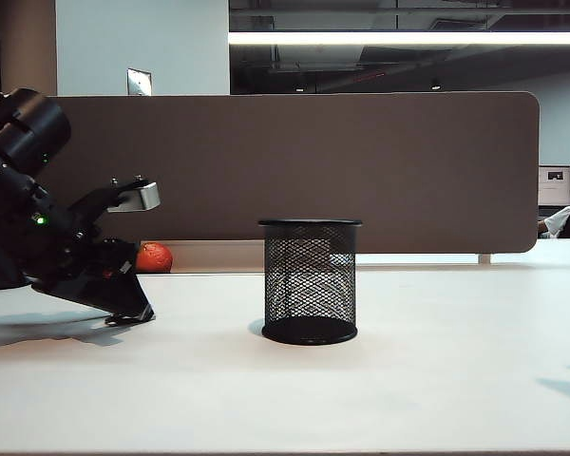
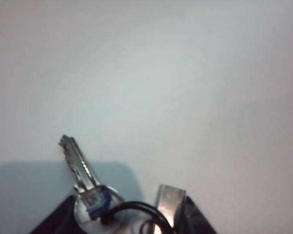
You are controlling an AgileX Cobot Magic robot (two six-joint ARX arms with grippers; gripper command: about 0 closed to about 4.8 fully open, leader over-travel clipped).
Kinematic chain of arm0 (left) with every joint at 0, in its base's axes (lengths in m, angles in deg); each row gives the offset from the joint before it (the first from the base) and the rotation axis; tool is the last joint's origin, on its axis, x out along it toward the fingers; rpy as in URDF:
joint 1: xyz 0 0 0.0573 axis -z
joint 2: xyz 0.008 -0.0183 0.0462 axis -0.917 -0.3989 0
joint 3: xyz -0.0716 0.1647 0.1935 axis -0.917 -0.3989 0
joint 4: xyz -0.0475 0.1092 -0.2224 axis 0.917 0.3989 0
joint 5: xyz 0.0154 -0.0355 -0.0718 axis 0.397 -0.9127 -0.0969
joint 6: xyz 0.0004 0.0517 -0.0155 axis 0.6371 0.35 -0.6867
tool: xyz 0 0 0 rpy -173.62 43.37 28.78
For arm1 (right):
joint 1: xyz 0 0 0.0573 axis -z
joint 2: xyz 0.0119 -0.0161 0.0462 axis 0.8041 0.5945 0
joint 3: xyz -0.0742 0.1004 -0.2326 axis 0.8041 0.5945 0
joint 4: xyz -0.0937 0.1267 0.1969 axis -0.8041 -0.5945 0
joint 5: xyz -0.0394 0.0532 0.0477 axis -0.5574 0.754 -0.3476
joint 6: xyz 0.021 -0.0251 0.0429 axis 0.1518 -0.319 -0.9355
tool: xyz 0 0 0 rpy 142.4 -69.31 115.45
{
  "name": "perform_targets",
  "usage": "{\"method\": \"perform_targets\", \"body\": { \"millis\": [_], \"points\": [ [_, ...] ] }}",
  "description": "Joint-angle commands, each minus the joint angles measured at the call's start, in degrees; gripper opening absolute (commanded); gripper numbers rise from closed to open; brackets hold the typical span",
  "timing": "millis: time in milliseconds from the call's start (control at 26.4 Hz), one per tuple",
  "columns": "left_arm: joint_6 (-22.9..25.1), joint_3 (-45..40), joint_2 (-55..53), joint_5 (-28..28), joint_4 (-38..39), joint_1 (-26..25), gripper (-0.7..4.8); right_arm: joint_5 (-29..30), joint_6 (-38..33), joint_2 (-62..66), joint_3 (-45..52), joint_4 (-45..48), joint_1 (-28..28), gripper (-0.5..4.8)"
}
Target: Pick up a bunch of keys from the table, then put them into the black basket.
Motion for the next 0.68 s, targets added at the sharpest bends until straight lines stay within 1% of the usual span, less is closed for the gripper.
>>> {"method": "perform_targets", "body": {
  "millis": [38, 76, 114, 152, 189, 303, 455, 493, 682],
  "points": [
    [0.68, -0.70, -0.90, 1.55, 6.16, 0.13, 1.80, 0.00, -0.07, -0.07, -0.42, 0.92, -0.04, 2.52],
    [0.70, -0.70, -0.90, 1.46, 6.16, 0.13, 1.58, -0.02, -0.07, -0.07, -0.42, 0.92, -0.04, 2.51],
    [0.70, -0.70, -0.90, 1.46, 6.19, 0.13, 0.63, -0.02, -0.07, -0.07, -0.42, 0.92, -0.04, 2.51],
    [0.68, -0.70, -0.90, 1.44, 6.21, 0.13, -0.15, -0.02, -0.07, -0.07, -0.42, 0.92, -0.04, 2.51],
    [0.70, -0.70, -0.90, 1.07, 6.14, 0.13, -0.06, -0.02, -0.07, -0.07, -0.42, 0.92, -0.04, 2.51],
    [0.70, -0.70, -0.87, -1.14, 5.70, 0.13, -0.06, 0.00, -0.07, -0.07, -0.42, 0.92, -0.04, 2.51],
    [0.66, -0.52, 0.28, -5.88, 4.55, 0.13, -0.06, 0.02, -0.07, -0.07, -0.42, 0.92, -0.04, 2.49],
    [0.66, -0.52, 0.79, -6.21, 4.39, 0.13, -0.06, 0.02, -0.04, -0.07, -0.42, 0.92, -0.07, 2.42],
    [0.66, -0.52, 6.82, -6.56, 4.17, 0.13, -0.06, 0.02, -0.04, -0.07, -0.42, 0.92, -0.07, 2.41]
  ]
}}
